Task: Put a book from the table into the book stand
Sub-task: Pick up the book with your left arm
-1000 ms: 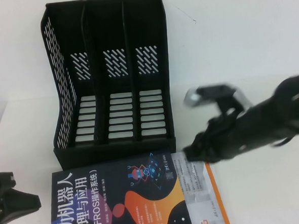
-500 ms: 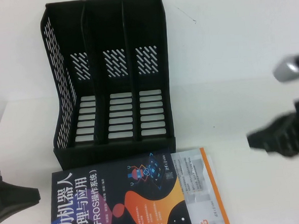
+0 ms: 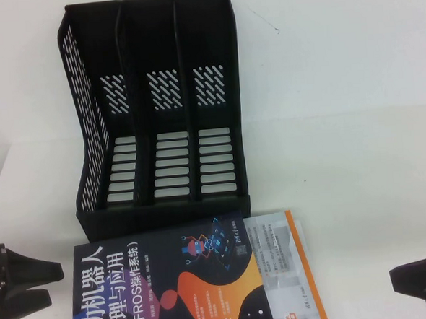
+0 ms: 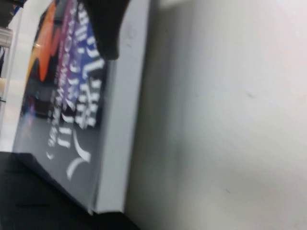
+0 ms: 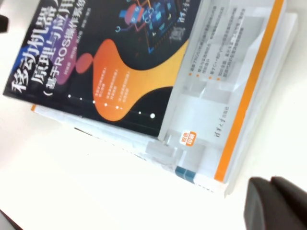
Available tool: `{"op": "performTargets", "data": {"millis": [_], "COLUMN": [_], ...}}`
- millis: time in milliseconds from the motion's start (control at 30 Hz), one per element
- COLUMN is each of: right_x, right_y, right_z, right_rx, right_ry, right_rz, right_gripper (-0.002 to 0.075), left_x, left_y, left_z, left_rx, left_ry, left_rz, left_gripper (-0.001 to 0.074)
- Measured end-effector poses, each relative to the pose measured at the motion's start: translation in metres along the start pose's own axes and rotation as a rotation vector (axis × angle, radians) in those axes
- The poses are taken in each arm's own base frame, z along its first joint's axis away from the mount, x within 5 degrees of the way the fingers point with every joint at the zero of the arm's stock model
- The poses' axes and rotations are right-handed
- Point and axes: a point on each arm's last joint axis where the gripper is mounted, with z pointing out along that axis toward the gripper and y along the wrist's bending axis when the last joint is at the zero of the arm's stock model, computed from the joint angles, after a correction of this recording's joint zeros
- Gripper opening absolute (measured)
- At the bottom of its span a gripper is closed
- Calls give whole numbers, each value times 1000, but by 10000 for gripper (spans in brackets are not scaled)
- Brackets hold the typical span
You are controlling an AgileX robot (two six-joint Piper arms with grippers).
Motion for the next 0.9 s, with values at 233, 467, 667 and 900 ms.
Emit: {"op": "performTargets", "data": {"millis": [233,467,667,900], "right_x": [-3,-3,-3,-3], "right_y": [2,3,4,4], "right_z": [-5,-5,-5,-5], "right_rx": [0,-14,-18,-24], "right_ry": [-61,-61,-60,-52], "right_rz": [16,32,36,35], "right_gripper": [1,1,1,1], "left_x": [-4,-9,-14,-11], "left_y": [3,13,39,41], "left_z": [2,8,29,51], "left_rx": [-7,0,93,115], "left_ry": [-5,-5,46,99], "left_rz": [16,-30,-135,-121], "left_gripper": [359,352,417,435]}}
